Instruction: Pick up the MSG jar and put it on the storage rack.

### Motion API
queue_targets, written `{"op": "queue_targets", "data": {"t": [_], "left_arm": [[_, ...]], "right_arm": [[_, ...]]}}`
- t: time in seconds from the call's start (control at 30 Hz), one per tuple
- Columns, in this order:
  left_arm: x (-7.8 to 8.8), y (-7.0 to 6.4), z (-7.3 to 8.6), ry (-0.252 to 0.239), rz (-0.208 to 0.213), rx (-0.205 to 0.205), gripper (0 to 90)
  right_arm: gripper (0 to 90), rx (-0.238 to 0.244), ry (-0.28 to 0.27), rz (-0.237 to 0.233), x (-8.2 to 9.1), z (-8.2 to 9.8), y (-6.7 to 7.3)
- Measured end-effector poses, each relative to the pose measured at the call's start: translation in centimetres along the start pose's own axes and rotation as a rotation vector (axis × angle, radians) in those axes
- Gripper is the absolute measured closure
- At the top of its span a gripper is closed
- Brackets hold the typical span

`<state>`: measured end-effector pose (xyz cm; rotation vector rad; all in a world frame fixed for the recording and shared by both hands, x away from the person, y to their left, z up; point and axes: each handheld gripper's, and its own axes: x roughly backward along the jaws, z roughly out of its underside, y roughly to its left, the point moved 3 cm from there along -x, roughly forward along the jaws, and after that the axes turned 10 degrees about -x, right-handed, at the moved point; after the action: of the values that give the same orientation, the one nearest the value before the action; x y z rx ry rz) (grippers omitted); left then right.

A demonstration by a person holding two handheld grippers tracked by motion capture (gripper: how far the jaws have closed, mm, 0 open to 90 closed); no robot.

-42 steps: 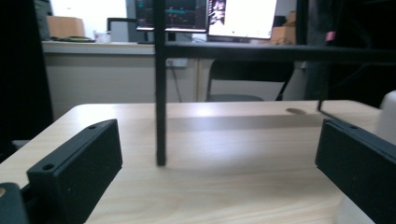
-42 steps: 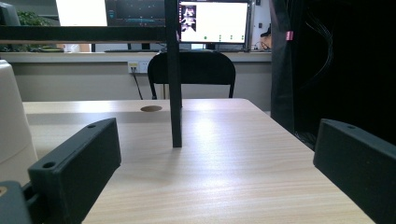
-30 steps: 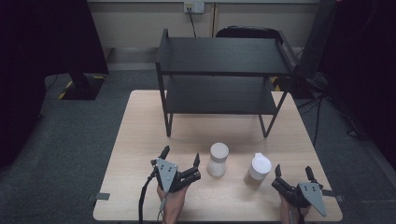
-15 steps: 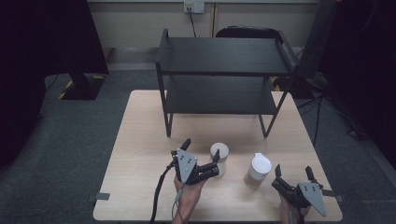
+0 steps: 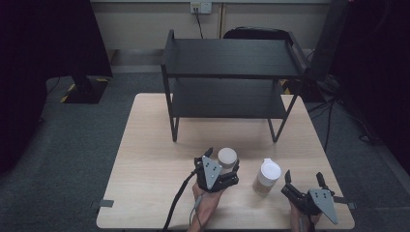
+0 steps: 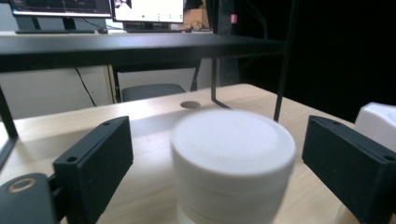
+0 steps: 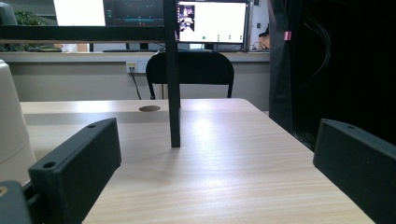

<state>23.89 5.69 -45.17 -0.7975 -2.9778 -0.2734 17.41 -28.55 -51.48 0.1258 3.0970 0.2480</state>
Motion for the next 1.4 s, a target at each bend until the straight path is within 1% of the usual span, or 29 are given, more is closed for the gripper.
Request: {"op": "queue_targets", "data": {"t": [0.03, 0.07, 0.13, 0.23, 0.27, 0.3, 0.4, 0.43, 0.5, 0.57, 0.67, 0.8, 0.9, 1.13, 1.27, 1.37, 1.4], "left_arm": [[-0.1, -0.2, 0.2, 0.003, -0.002, -0.001, 9.4], [-0.2, -0.3, 0.3, 0.005, -0.001, 0.002, 12.3], [-0.5, -0.5, 0.6, 0.018, 0.000, 0.011, 13.1], [-0.8, -0.7, 1.1, 0.019, -0.002, 0.021, 17.8], [-0.8, -0.8, 1.2, 0.021, -0.008, 0.017, 20.3], [-0.9, -0.9, 1.4, 0.016, -0.012, 0.017, 20.3], [-0.9, -0.9, 1.5, 0.016, -0.016, 0.023, 25.8], [-1.0, -0.7, 1.6, 0.014, -0.010, 0.032, 26.2], [-1.1, -0.6, 1.6, 0.015, -0.004, 0.035, 27.3], [-1.1, -0.6, 1.7, 0.011, 0.001, 0.033, 28.3], [-1.1, -0.7, 1.8, 0.006, 0.004, 0.023, 33.5], [-1.0, -0.8, 2.0, -0.004, 0.003, 0.005, 34.1], [-1.1, -0.8, 2.0, -0.004, 0.002, 0.008, 34.3], [-0.9, -0.8, 1.9, -0.002, 0.011, -0.006, 34.4], [-0.8, -0.6, 1.7, 0.007, 0.023, 0.000, 34.4], [-0.7, -0.5, 1.5, 0.004, 0.030, 0.004, 34.4], [-0.5, -0.3, 1.2, 0.000, 0.038, 0.007, 34.4]], "right_arm": [[0.0, 0.000, 0.000, 0.000, 0.0, 0.0, 0.0], [0.0, -0.001, 0.000, 0.000, 0.0, 0.0, 0.0], [0.0, 0.000, 0.000, -0.001, 0.0, 0.0, 0.0], [0.0, -0.001, 0.000, -0.001, 0.0, 0.0, 0.0], [0.0, 0.000, 0.000, -0.001, 0.0, 0.0, 0.0], [0.0, 0.000, 0.000, -0.001, 0.0, 0.0, 0.0], [0.0, 0.000, 0.000, -0.002, 0.0, 0.0, 0.0], [0.0, 0.000, 0.000, -0.002, 0.0, 0.0, 0.0], [0.0, 0.000, 0.000, -0.002, 0.0, 0.0, 0.0], [0.0, 0.000, 0.000, -0.002, 0.0, 0.0, 0.0], [0.0, 0.000, 0.000, -0.002, 0.0, 0.0, 0.0], [0.0, 0.000, 0.000, -0.002, 0.0, 0.0, 0.0], [0.0, 0.000, 0.000, -0.002, 0.0, 0.0, 0.0], [0.0, 0.000, 0.000, -0.002, 0.0, 0.0, 0.0], [0.0, 0.000, 0.000, -0.002, 0.0, 0.0, 0.0], [0.0, 0.000, 0.000, -0.002, 0.0, 0.0, 0.0], [0.0, 0.000, 0.000, -0.002, 0.0, 0.0, 0.0]]}}
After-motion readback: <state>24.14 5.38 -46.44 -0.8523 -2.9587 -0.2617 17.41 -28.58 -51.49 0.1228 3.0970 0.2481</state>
